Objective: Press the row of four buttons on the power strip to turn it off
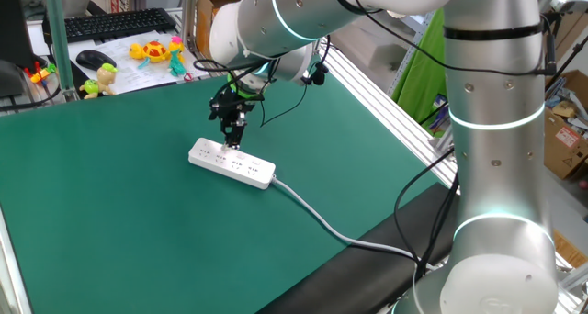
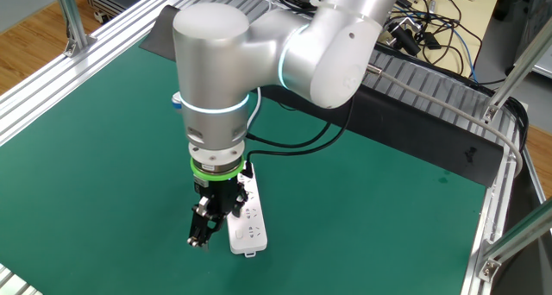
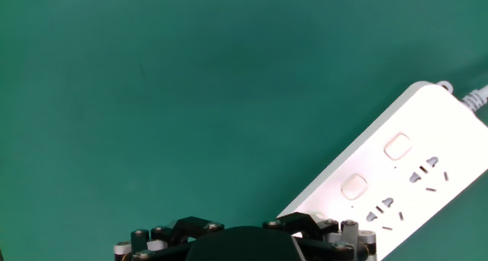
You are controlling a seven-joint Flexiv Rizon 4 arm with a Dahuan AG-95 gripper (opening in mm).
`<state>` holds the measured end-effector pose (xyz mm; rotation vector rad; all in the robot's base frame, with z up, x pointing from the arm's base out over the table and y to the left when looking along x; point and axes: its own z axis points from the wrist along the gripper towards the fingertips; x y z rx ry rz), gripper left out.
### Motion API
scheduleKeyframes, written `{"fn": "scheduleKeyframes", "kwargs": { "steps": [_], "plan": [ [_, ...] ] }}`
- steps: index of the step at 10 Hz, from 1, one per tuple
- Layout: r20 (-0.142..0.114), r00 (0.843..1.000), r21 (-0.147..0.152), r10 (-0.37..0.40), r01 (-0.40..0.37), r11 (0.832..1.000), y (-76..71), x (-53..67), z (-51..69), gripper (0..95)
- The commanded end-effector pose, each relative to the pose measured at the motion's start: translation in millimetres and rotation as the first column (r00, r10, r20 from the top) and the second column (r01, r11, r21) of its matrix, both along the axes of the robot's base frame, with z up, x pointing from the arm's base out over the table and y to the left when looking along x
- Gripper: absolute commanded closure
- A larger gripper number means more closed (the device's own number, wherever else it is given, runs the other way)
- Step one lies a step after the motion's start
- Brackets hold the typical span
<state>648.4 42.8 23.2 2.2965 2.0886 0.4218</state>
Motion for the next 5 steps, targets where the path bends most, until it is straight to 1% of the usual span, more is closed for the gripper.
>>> {"fn": "scheduleKeyframes", "kwargs": {
  "steps": [1,3,4,5],
  "plan": [
    [0.008,1.000,-0.002,-0.003,0.003,1.000,1.9,-0.2,-13.0,0.0],
    [0.014,1.000,0.001,-0.006,0.006,1.000,2.1,-2.7,-13.9,0.0],
    [0.016,1.000,0.009,-0.008,0.008,1.000,3.6,-3.7,-12.9,0.0],
    [0.015,1.000,0.004,-0.006,0.006,1.000,4.1,-1.9,-11.8,0.0]
  ]
}}
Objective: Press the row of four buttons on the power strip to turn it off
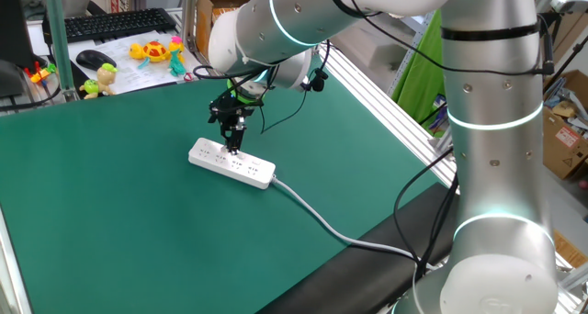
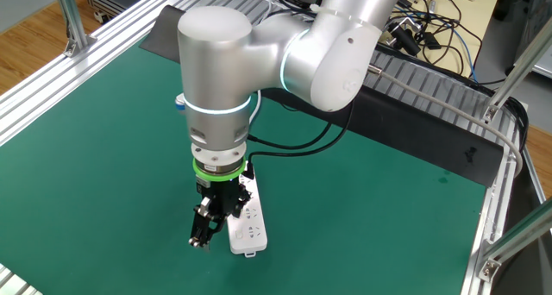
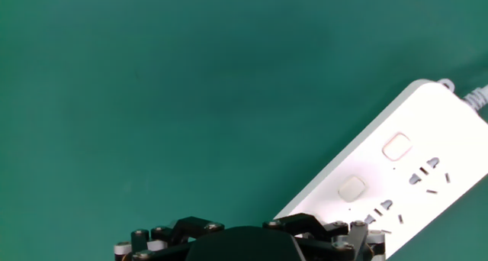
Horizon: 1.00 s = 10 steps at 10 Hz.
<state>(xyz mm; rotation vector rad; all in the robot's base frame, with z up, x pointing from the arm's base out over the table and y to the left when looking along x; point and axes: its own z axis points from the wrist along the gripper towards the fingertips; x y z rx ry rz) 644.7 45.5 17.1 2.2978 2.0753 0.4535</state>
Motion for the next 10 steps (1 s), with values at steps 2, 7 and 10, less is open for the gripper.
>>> {"fn": "scheduleKeyframes", "kwargs": {
  "steps": [2,7,10],
  "plan": [
    [-0.004,1.000,-0.012,0.009,-0.009,1.000,1.8,5.2,-4.1,0.0],
    [-0.011,1.000,-0.007,0.008,-0.008,1.000,10.1,23.4,11.4,0.0],
    [-0.009,1.000,-0.016,0.014,-0.014,1.000,11.1,31.5,11.0,0.0]
  ]
}}
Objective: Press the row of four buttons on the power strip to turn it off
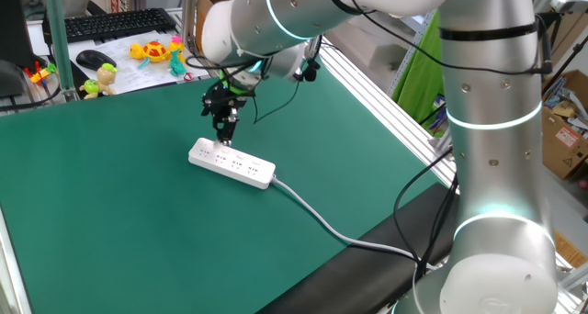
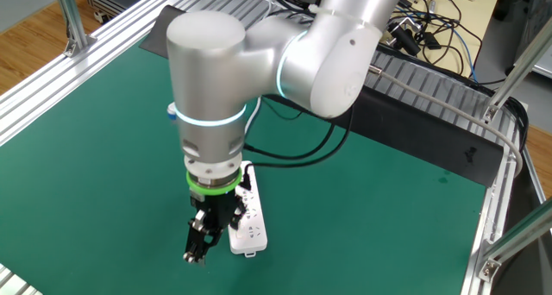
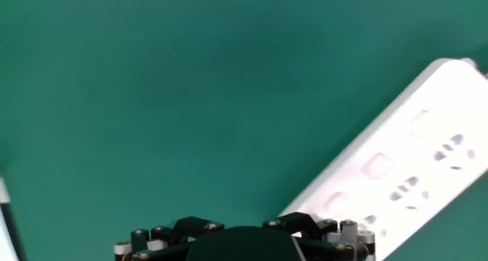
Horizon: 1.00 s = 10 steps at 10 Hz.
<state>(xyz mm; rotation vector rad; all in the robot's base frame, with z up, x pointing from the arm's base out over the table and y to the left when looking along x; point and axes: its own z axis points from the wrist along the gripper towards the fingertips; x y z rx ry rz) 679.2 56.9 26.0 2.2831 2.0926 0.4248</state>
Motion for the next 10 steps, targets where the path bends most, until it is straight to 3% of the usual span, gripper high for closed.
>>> {"fn": "scheduleKeyframes", "kwargs": {
  "steps": [1,5,10],
  "plan": [
    [0.001,1.000,0.002,0.003,-0.003,1.000,0.4,0.4,1.7,0.0],
    [-0.002,1.000,0.002,-0.016,0.016,1.000,10.9,-0.9,2.2,0.0],
    [-0.004,1.000,0.005,-0.030,0.030,1.000,12.3,-0.5,-0.7,0.0]
  ]
}}
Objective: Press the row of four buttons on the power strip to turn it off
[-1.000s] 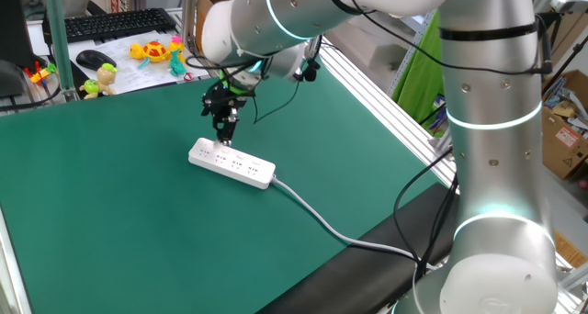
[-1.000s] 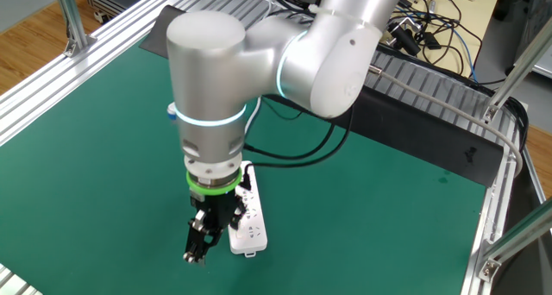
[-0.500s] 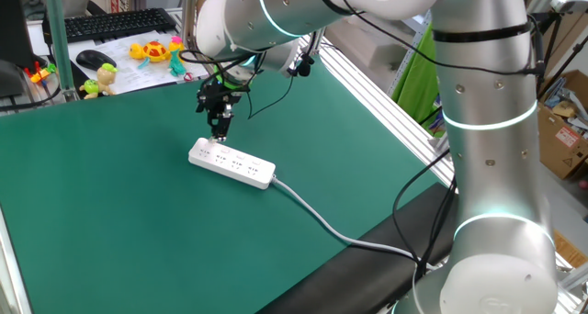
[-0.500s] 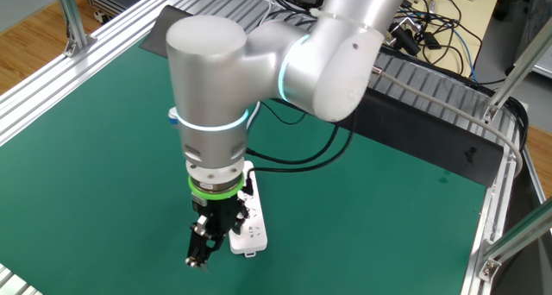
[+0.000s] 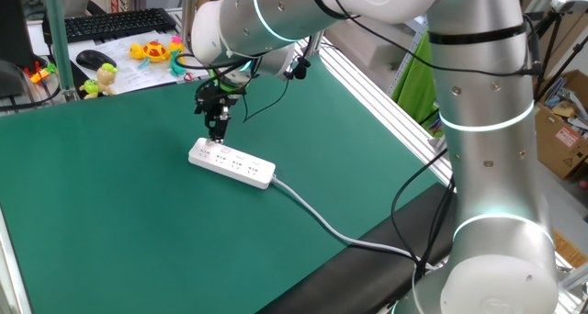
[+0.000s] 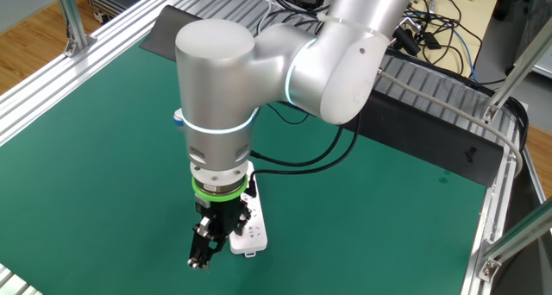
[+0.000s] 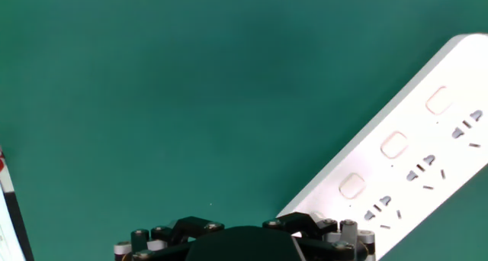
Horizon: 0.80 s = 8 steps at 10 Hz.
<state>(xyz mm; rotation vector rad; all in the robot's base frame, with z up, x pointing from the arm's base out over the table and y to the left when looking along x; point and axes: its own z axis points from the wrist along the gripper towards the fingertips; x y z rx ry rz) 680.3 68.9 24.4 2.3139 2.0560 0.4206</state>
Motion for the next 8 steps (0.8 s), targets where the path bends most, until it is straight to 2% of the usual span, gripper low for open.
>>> {"fn": "scheduleKeyframes", "kwargs": {
  "steps": [1,4,8],
  "plan": [
    [-0.001,1.000,0.007,-0.005,0.005,1.000,1.6,-2.7,1.9,0.0],
    [-0.001,1.000,0.009,-0.009,0.009,1.000,3.3,-7.3,-0.8,0.0],
    [0.009,1.000,0.015,-0.008,0.008,1.000,3.8,-7.2,-1.6,0.0]
  ]
}}
